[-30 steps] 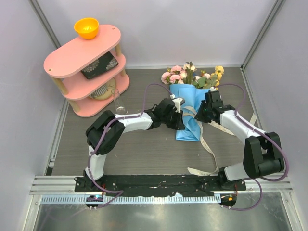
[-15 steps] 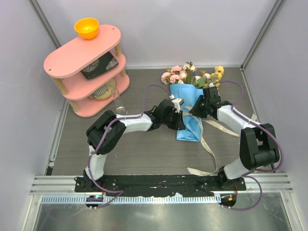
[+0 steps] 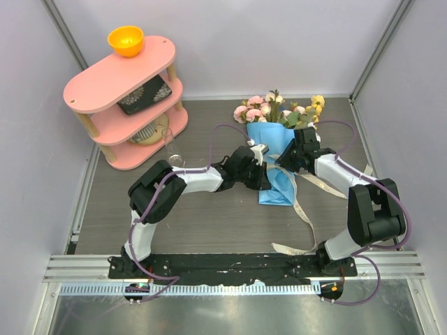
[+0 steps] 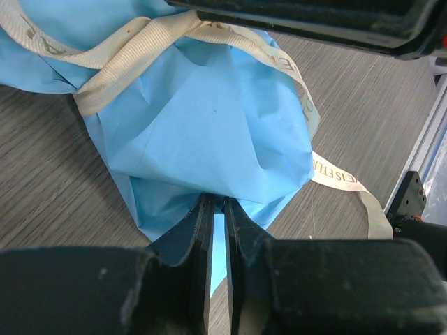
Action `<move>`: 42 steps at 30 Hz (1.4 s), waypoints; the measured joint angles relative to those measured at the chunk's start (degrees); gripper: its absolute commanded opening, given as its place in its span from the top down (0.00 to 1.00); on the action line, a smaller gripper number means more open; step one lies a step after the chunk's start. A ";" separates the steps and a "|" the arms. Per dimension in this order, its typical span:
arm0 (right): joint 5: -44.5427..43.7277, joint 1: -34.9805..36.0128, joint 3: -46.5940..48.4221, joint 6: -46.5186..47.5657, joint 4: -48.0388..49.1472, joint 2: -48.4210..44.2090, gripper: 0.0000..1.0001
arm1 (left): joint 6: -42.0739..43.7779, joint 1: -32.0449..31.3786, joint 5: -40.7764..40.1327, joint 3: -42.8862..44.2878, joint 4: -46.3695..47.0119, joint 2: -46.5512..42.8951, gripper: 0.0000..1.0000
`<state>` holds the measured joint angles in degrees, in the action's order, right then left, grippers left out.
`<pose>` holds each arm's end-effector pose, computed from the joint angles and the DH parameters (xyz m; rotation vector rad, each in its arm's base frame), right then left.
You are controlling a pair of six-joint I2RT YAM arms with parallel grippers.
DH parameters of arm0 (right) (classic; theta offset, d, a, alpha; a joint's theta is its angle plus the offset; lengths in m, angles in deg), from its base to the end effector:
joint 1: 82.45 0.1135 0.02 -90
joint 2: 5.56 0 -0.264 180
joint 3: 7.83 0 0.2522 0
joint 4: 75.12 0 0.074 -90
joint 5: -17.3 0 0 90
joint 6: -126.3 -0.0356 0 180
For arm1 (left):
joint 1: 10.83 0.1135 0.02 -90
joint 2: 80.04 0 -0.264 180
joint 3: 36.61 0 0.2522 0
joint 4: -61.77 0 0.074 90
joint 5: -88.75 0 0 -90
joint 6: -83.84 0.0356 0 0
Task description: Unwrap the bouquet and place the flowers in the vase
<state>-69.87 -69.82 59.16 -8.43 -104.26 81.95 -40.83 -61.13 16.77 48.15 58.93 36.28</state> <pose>0.3076 0.0707 0.2053 0.6699 2.4106 0.4953 0.2732 -0.3463 0.1572 0.5215 2.3343 -1.1275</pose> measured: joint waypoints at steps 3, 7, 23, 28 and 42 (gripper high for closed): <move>-2.27 0.28 -1.01 -0.31 -0.13 -0.15 0.69 | -0.31 0.00 0.00 0.00 0.07 0.11 0.86; -5.86 1.90 -1.51 0.00 -0.57 -0.57 0.69 | -0.81 -0.13 0.02 0.02 0.26 0.33 0.85; -13.38 6.56 -0.46 4.02 -2.12 0.37 0.64 | -1.22 -0.37 0.28 0.15 1.01 1.36 0.85; -14.58 6.80 1.01 4.00 -2.32 2.69 0.67 | -1.38 -0.37 0.42 0.24 1.29 1.84 0.85; -17.57 7.45 3.78 4.57 -2.95 5.38 0.78 | -1.16 -0.55 0.42 0.24 1.55 2.10 0.86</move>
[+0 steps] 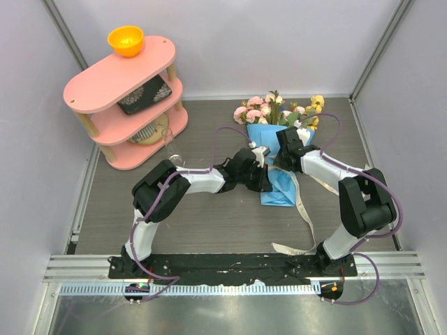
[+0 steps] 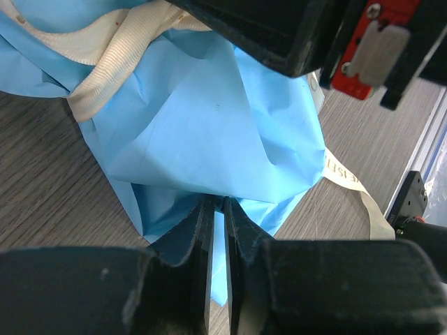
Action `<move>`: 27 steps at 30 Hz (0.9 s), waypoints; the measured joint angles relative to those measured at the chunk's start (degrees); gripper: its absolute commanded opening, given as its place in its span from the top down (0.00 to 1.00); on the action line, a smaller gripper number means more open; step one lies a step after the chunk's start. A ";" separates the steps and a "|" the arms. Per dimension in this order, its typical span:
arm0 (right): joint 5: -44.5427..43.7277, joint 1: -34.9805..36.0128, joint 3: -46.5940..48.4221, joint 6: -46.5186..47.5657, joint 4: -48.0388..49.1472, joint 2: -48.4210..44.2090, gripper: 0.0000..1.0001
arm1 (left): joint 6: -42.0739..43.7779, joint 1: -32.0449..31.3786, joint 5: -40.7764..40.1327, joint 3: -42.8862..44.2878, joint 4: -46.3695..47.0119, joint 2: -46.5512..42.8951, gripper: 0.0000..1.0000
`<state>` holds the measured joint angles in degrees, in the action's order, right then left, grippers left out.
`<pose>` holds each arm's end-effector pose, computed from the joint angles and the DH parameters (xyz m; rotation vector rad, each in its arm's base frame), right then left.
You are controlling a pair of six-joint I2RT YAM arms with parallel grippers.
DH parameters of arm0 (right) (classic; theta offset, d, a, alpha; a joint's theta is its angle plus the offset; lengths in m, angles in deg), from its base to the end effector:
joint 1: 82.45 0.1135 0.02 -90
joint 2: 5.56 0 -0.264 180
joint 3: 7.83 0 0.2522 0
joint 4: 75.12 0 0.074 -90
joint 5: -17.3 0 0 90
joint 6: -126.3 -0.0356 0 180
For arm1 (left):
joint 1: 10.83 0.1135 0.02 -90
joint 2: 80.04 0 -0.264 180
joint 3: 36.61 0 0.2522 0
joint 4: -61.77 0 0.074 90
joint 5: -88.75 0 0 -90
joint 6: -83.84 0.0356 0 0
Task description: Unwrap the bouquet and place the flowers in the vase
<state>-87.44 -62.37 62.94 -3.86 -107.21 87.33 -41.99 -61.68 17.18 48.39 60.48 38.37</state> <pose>0.3134 0.1049 0.1942 0.5332 2.4187 0.1241 0.2721 -0.3520 0.1455 0.5155 2.3510 -1.1453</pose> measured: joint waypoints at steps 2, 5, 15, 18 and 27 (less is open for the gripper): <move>-1.22 0.50 0.04 0.72 -0.24 -0.04 0.74 | 0.11 -0.02 0.00 0.00 0.00 0.00 0.86; -4.66 1.18 0.04 2.80 -1.25 -0.68 0.71 | 0.26 -0.04 0.00 0.00 -0.02 0.00 0.85; -3.34 0.70 -2.93 6.60 -3.02 -11.61 0.59 | 0.72 -0.11 1.62 1.81 -3.45 -0.04 0.66; -1.18 0.70 -2.95 6.86 -2.54 -12.76 0.61 | 1.36 -0.22 2.12 4.17 -6.34 -0.07 0.64; 3.54 0.70 -2.95 7.10 -1.81 -8.48 0.65 | 1.81 0.07 0.33 6.86 -9.92 -1.18 0.61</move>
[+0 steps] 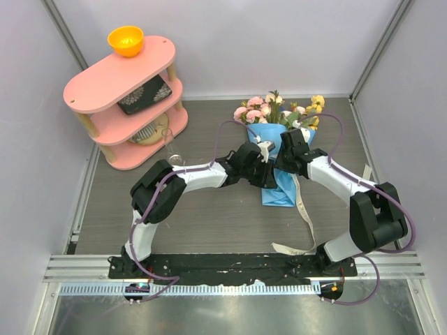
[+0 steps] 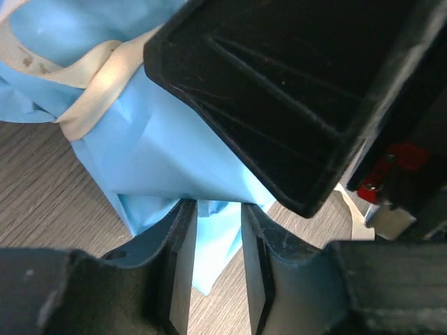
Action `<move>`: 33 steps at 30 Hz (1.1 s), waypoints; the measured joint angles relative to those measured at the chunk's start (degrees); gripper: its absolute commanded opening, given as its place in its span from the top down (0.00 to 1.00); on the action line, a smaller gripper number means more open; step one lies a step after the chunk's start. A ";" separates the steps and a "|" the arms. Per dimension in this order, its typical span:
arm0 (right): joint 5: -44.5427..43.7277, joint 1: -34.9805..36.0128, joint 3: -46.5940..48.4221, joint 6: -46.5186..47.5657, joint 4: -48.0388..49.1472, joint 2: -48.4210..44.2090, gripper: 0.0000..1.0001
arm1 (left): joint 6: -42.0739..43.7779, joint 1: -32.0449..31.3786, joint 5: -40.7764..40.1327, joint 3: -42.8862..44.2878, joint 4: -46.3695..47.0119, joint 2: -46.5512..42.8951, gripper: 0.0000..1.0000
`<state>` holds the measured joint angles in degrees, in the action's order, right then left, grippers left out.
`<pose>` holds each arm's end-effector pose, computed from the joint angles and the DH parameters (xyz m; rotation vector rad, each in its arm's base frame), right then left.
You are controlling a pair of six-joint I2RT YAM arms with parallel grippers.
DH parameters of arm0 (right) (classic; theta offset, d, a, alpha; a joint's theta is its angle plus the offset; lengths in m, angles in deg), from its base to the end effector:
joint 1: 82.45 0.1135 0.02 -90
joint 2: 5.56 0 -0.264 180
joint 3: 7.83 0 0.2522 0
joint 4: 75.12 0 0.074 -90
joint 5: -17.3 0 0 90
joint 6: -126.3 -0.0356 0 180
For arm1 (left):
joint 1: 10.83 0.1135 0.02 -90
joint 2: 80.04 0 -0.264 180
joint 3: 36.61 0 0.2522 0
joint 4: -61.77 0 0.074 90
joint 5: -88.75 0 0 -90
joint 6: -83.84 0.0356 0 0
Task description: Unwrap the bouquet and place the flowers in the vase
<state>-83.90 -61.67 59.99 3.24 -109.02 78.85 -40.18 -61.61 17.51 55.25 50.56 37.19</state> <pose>0.2879 0.1018 0.2202 0.3459 2.4130 0.1831 0.2789 -0.3599 0.1760 0.5530 2.3704 -1.1189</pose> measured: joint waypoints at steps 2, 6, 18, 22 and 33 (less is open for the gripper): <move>0.22 0.00 0.00 -0.11 -0.02 0.92 0.65 | -0.22 0.28 -0.28 -0.02 -0.07 0.00 0.54; 1.16 0.00 0.00 -1.29 0.39 1.49 0.64 | -0.81 1.07 -0.37 -0.15 0.35 0.00 0.51; 1.01 0.00 -1.40 -4.39 3.56 3.82 0.63 | -3.26 1.20 -2.01 -4.72 4.07 -5.16 0.33; 0.74 0.00 -2.01 -5.01 3.98 3.69 0.63 | -3.52 1.20 -2.97 -3.21 4.42 -4.72 0.51; -1.77 0.00 -1.81 -9.40 3.15 3.89 0.60 | -0.83 1.25 -8.72 -0.66 3.52 1.81 0.63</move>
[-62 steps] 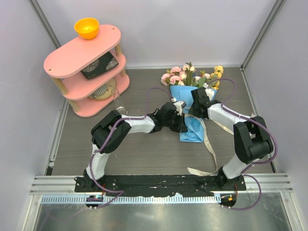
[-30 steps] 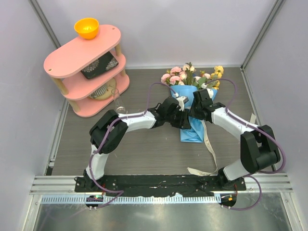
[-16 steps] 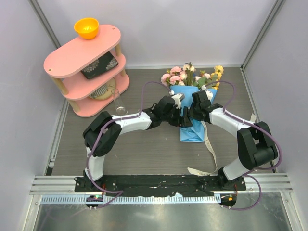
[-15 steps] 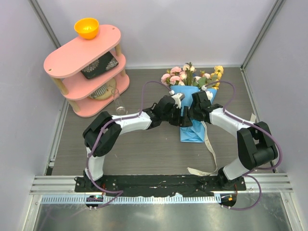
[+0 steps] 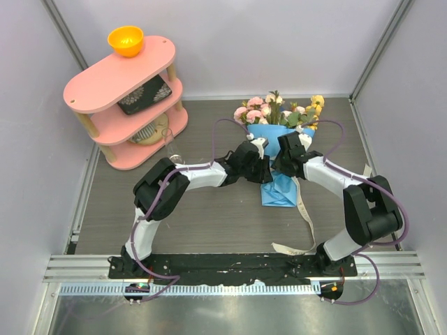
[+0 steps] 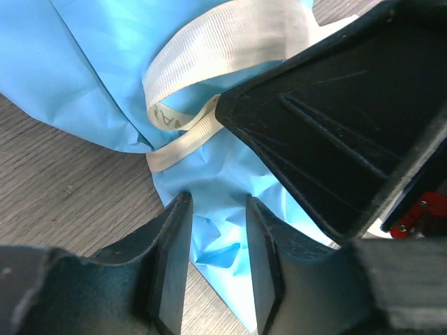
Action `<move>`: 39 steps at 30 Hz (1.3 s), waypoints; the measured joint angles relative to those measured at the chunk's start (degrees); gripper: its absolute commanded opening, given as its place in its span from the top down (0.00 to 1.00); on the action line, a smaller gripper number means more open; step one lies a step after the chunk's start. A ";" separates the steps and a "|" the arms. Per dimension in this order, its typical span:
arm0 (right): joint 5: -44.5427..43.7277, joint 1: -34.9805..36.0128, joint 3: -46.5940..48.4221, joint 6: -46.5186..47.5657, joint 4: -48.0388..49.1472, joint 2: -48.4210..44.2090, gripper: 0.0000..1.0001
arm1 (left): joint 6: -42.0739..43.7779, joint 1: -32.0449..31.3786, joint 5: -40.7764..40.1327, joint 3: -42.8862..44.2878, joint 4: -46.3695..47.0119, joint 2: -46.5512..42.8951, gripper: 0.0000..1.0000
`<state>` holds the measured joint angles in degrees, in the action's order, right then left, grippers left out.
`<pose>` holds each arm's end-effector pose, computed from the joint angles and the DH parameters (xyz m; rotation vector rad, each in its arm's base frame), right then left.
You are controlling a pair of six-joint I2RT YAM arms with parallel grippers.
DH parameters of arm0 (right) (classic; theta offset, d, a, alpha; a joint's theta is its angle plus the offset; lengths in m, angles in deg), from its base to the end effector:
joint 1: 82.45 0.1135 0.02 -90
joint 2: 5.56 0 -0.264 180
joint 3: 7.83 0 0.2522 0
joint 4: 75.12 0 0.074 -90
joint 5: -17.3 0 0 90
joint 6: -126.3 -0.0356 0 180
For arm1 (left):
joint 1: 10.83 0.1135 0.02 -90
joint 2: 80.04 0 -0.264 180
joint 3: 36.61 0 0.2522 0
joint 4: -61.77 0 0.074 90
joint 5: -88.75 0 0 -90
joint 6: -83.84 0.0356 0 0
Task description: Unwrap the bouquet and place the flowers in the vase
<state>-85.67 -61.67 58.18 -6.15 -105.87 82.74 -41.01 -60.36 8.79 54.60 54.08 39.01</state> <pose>0.2935 0.1028 0.1949 0.5568 2.4099 0.1938 0.2938 -0.3539 0.1631 0.4088 2.3352 -0.9728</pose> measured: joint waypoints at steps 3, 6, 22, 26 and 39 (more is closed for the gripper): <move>-0.35 0.00 0.04 -1.75 -0.13 0.57 0.61 | 0.42 0.02 -0.44 0.00 0.11 0.61 0.67; -0.90 0.00 0.04 -3.41 -0.17 0.94 0.61 | 0.61 0.00 -0.66 0.00 0.35 0.63 0.69; -2.14 0.04 2.91 -8.17 -0.61 4.59 0.77 | 1.05 -0.61 -1.70 -1.75 2.71 0.63 0.74; -2.14 0.04 3.72 -8.50 -0.98 5.64 0.89 | 1.73 -0.66 -1.97 -1.90 2.71 0.63 0.74; 1.07 0.04 3.78 -9.51 -1.99 -0.74 0.99 | 3.41 -0.70 -2.14 -2.34 2.71 0.63 0.75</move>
<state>-84.60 -61.63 61.96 -15.66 -107.86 81.99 -37.60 -61.06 6.65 52.26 56.79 39.64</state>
